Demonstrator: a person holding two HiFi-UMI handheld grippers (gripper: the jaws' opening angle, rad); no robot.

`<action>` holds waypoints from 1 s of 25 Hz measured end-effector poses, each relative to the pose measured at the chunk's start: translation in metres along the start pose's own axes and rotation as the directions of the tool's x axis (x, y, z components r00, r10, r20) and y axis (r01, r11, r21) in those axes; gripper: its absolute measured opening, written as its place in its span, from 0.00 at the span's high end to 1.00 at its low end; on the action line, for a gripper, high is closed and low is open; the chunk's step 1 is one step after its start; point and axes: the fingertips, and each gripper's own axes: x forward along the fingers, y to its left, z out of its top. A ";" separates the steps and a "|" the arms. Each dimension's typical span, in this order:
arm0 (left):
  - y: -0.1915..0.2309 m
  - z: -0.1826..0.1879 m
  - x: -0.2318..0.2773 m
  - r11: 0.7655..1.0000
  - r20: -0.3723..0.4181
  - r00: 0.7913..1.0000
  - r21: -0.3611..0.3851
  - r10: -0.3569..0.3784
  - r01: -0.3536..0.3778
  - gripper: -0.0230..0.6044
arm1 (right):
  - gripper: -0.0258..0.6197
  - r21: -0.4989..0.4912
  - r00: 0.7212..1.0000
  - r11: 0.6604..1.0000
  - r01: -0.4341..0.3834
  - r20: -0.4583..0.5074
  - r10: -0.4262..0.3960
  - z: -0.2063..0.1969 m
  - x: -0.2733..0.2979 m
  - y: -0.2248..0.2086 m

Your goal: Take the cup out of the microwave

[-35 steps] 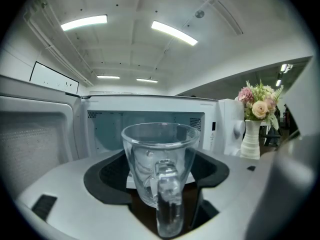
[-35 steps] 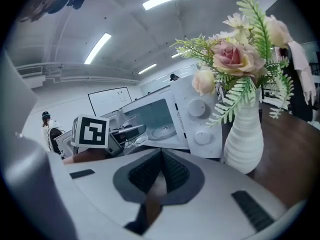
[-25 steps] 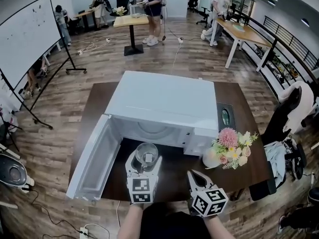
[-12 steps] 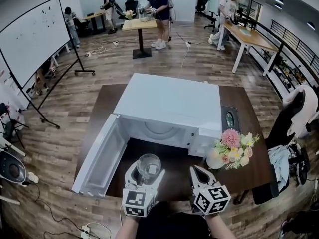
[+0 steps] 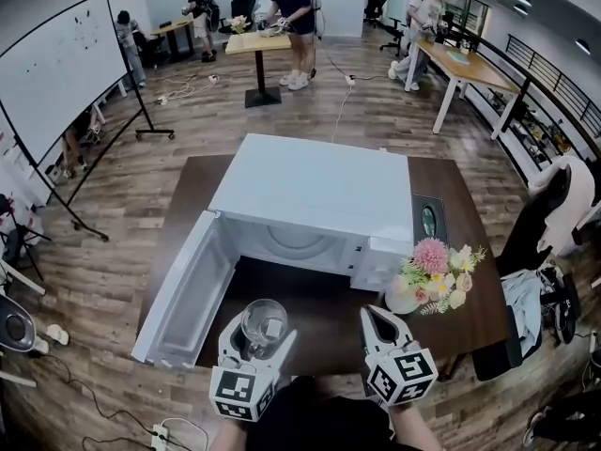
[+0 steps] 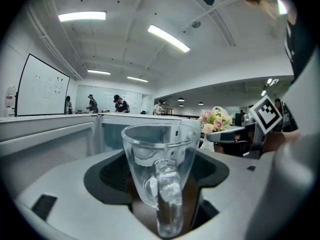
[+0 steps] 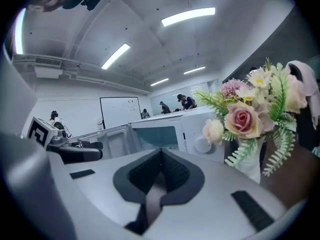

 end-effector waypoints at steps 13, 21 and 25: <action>0.004 0.002 0.010 1.000 0.017 1.000 -0.018 0.006 -0.005 0.38 | 0.97 -0.017 1.000 1.000 0.010 -0.009 -0.010 -0.003 0.002 -0.005; 0.007 0.004 0.018 1.000 0.018 1.000 -0.022 0.002 -0.001 0.38 | 0.97 -0.017 1.000 1.000 0.007 -0.016 -0.007 -0.002 0.006 -0.002; 0.008 0.002 0.022 1.000 0.012 1.000 -0.023 -0.005 0.005 0.38 | 0.97 -0.017 1.000 1.000 0.007 -0.019 -0.007 -0.003 0.009 -0.001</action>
